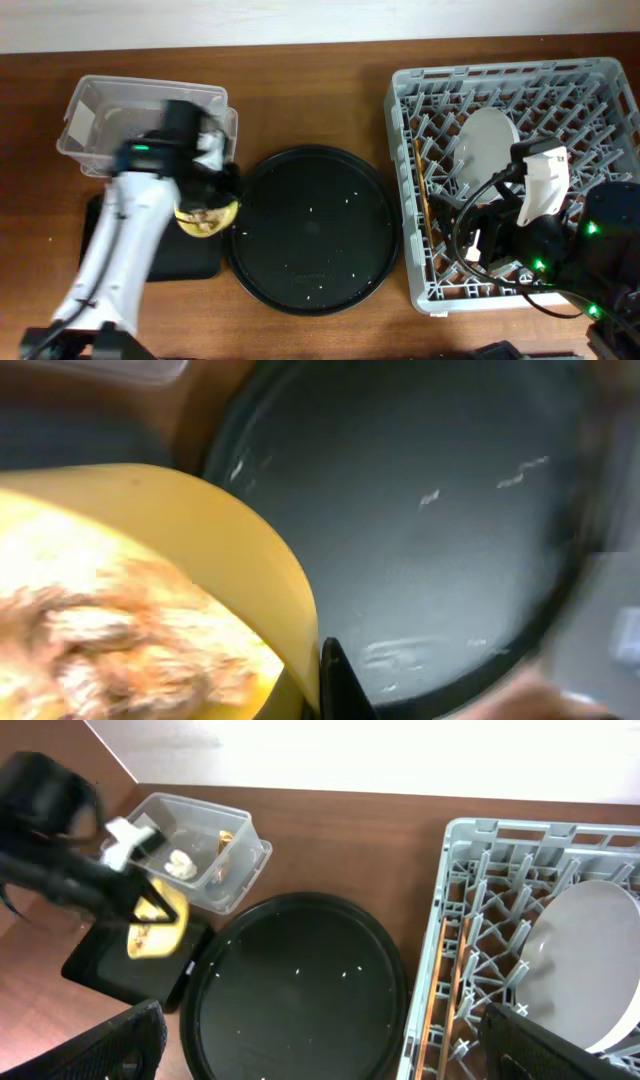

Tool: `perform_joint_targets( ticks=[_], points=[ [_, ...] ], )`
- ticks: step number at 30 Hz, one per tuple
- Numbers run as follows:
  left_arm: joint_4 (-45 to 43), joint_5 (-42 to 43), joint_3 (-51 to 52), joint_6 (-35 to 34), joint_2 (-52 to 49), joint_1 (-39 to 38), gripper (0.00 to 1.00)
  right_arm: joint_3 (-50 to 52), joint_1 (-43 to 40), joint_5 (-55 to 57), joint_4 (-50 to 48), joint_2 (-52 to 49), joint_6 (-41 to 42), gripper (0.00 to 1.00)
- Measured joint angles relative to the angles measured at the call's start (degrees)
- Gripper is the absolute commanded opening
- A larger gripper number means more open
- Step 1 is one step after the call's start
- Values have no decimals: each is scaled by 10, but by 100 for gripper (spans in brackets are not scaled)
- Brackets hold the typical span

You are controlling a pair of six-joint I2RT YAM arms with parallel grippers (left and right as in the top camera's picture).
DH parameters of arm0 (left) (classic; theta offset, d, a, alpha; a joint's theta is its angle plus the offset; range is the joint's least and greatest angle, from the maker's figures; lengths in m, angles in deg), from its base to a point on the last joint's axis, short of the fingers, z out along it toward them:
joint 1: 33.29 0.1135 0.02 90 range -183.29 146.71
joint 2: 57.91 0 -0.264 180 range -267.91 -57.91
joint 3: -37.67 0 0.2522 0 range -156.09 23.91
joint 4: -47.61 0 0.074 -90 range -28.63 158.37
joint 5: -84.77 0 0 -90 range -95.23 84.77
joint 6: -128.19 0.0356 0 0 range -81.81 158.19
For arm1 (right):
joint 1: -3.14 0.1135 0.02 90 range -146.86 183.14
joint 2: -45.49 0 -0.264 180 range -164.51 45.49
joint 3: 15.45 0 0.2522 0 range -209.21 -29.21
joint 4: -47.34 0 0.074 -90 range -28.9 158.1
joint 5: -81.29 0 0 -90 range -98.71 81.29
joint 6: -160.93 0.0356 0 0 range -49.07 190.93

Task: Sort waste into correct bins and load items into the dishwasher rack
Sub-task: 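Grasp the yellow bowl with the left gripper and tip scraps onto the black tray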

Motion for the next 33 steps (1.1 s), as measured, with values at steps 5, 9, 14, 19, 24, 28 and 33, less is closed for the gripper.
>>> perform_joint_targets(
  ticks=[5, 9, 14, 19, 24, 28, 33],
  points=[
    [-23, 245, 41, 147, -4, 214, 0, 0, 0, 0, 0, 0, 0, 98],
    [-73, 381, 133, 242, -17, 315, 0, 0, 0, 0, 0, 0, 0, 98],
    [-116, 563, 227, 342, -23, 402, 0, 0, 0, 0, 0, 0, 0, 98],
    [-110, 703, 227, 394, -23, 408, 0, 0, 0, 0, 0, 0, 0, 98],
    [-97, 720, 228, 408, -23, 409, 0, 0, 0, 0, 0, 0, 0, 98],
    [-93, 718, 228, 409, -23, 409, 0, 0, 0, 0, 0, 0, 0, 98],
    [-92, 685, 228, 409, -23, 409, 0, 0, 0, 0, 0, 0, 0, 98]
  ],
)
